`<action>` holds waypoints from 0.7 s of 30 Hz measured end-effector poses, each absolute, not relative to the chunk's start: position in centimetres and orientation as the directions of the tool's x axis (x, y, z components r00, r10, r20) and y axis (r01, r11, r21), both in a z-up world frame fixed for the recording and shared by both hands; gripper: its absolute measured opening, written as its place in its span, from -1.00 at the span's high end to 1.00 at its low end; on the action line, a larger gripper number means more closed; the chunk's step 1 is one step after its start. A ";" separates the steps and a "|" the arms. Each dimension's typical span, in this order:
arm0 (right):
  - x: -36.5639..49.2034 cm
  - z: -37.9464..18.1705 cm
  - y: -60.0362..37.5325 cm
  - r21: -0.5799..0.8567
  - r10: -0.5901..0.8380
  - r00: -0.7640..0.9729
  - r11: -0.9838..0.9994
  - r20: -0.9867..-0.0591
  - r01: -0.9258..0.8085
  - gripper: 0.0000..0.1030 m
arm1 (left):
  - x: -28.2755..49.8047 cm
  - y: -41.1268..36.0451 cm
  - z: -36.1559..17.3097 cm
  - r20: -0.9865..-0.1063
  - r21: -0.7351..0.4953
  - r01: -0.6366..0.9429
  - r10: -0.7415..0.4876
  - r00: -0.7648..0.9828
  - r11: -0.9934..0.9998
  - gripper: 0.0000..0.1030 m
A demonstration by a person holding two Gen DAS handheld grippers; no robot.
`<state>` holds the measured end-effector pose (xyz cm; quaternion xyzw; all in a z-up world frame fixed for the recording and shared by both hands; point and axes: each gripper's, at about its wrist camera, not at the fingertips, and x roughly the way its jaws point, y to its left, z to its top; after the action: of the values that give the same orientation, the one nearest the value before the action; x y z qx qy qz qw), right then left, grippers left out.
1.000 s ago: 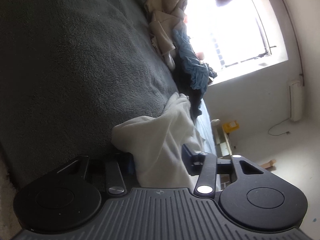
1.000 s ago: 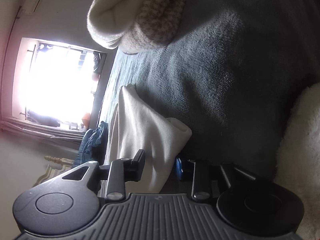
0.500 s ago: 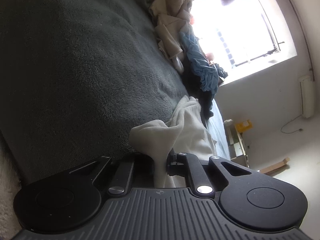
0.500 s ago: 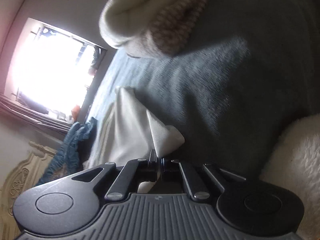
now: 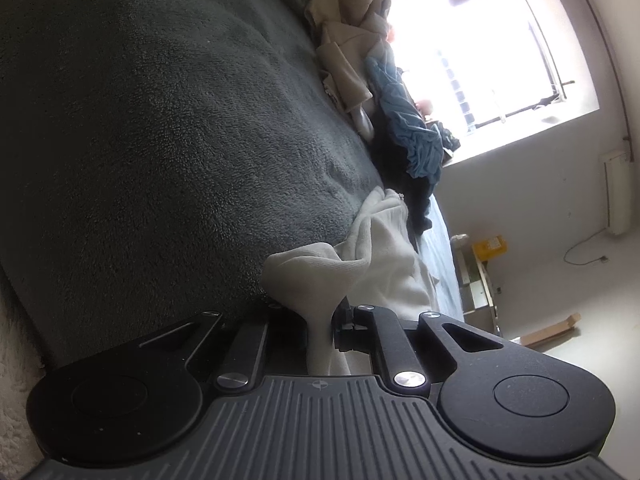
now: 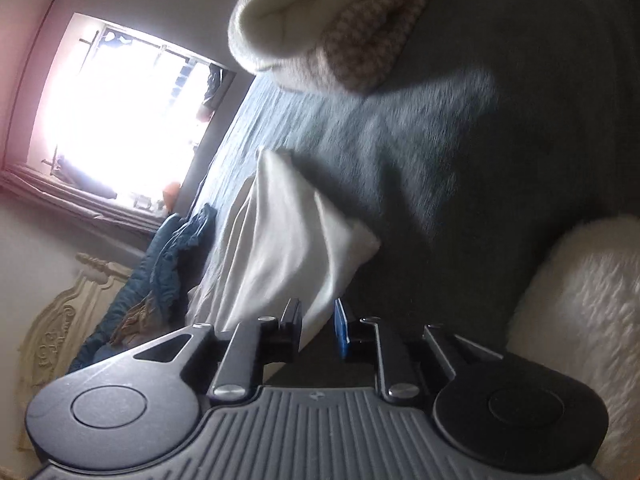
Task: Fold clothes
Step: 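Grasp the sweatshirt edge with the right gripper and lift it beside the left gripper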
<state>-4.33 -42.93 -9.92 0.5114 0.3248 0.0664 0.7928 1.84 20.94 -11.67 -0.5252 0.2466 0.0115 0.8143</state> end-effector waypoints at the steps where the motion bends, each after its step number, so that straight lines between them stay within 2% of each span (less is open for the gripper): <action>1: -4.1 -10.4 -42.3 0.871 0.480 0.762 0.440 -0.434 0.218 0.60 | 1.9 20.9 -11.7 -0.414 -0.850 -0.279 -0.240 0.878 0.447 0.81; 9: -0.2 -12.3 -39.0 0.902 0.580 0.713 0.395 -0.393 0.176 0.62 | 1.8 21.0 -11.7 -0.418 -0.853 -0.285 -0.245 0.875 0.437 0.79; 10: 0.3 -12.4 -38.6 0.900 0.586 0.708 0.403 -0.394 0.166 0.74 | 1.9 21.0 -11.7 -0.421 -0.851 -0.288 -0.243 0.874 0.439 0.79; 11: 0.4 -11.7 -38.0 0.865 0.568 0.704 0.483 -0.426 0.133 0.87 | 1.9 21.0 -11.7 -0.423 -0.850 -0.290 -0.242 0.873 0.440 0.79; 15: -0.4 -8.2 -35.7 0.652 0.476 0.708 0.758 -0.522 -0.028 0.94 | 2.3 21.0 -11.4 -0.432 -0.842 -0.293 -0.241 0.869 0.453 0.79; 20: -2.0 -6.9 -35.9 0.510 0.433 0.695 0.853 -0.574 -0.110 0.98 | 2.6 21.0 -11.3 -0.436 -0.841 -0.297 -0.242 0.867 0.452 0.79; 21: -2.2 -7.1 -36.1 0.459 0.384 0.703 0.884 -0.598 -0.093 1.00 | 2.6 21.0 -11.3 -0.437 -0.840 -0.298 -0.241 0.866 0.454 0.79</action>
<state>-2.15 -36.14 -7.05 0.2016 0.3617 0.1324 0.9006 2.60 20.96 -11.34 -0.5221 0.2578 0.0175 0.8128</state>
